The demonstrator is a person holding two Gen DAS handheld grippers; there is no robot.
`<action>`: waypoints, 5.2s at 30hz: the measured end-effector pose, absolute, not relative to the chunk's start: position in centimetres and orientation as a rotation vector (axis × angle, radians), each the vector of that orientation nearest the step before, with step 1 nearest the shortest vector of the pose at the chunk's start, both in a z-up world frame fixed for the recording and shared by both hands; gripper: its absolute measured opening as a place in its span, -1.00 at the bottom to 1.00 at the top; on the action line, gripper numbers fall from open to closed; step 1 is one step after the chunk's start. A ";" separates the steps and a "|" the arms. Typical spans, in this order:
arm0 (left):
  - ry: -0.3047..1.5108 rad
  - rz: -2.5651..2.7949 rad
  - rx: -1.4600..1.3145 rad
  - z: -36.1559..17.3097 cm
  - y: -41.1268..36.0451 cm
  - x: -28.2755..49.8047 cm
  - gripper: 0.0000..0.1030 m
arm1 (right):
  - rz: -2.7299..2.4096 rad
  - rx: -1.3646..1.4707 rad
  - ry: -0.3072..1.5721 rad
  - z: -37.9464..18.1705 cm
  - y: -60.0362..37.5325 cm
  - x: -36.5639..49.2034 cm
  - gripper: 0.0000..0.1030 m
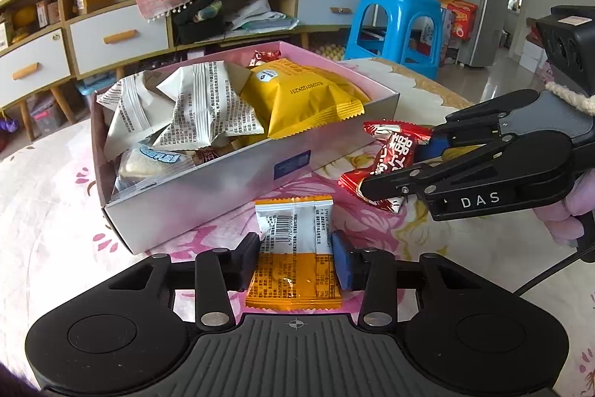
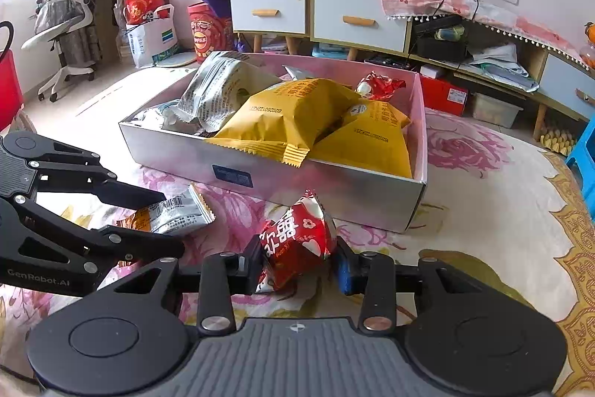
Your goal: Organize snacks
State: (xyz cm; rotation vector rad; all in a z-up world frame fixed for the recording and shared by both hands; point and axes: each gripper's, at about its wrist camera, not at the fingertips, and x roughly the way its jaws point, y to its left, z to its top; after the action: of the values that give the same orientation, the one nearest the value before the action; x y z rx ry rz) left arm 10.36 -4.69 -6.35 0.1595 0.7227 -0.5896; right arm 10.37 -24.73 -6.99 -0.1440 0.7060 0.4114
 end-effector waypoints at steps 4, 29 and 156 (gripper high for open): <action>0.727 -0.577 0.164 -6.2 -4.8 10.3 -0.30 | 0.410 -0.146 0.705 -6.7 -24.7 10.1 -0.43; 0.649 -0.523 0.128 -1.9 -3.4 9.6 -0.30 | 0.353 -0.103 0.618 -2.7 -24.6 9.1 -0.43; 0.779 -0.045 -0.032 5.6 -0.3 2.1 1.00 | 0.007 -0.018 0.731 2.9 -20.6 0.6 0.85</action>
State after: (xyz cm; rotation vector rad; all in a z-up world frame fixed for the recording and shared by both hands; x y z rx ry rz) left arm 2.14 -0.34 5.62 -0.0325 0.7792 -0.0447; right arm 0.61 -20.64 2.89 -0.0184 0.7314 0.0069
